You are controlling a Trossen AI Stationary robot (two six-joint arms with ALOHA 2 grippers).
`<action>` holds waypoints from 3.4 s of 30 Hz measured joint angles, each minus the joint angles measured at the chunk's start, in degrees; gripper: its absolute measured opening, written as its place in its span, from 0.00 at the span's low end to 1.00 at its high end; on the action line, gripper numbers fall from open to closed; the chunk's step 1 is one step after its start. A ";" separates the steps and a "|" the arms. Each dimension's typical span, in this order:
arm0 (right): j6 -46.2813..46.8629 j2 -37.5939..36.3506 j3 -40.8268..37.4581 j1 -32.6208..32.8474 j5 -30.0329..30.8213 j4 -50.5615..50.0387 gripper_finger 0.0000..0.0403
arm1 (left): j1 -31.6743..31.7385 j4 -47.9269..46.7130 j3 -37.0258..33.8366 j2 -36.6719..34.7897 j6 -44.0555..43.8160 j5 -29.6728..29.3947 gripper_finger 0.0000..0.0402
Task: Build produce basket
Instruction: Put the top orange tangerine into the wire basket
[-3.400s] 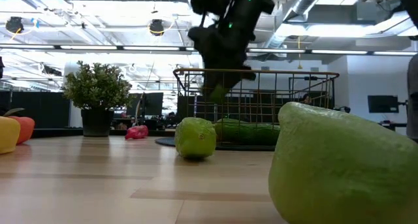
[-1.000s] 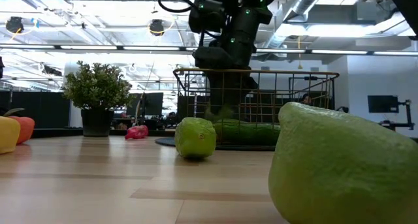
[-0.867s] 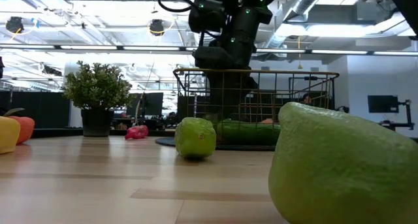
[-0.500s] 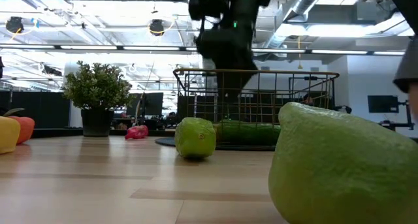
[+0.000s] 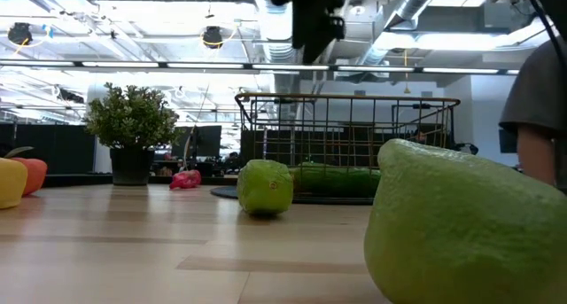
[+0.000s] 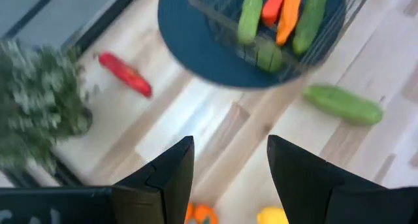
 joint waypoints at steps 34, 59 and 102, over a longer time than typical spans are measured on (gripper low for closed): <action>9.94 -0.02 1.66 8.30 0.06 -3.53 0.62 | -1.95 13.96 -43.22 -7.87 -4.67 27.47 0.51; 4.82 0.00 1.66 10.18 0.04 -2.12 0.62 | 3.41 24.78 -43.40 -6.10 -33.21 25.42 0.51; -4.08 0.02 1.66 10.16 0.00 -1.42 0.62 | 3.41 26.43 -48.69 -6.12 -45.88 26.21 0.51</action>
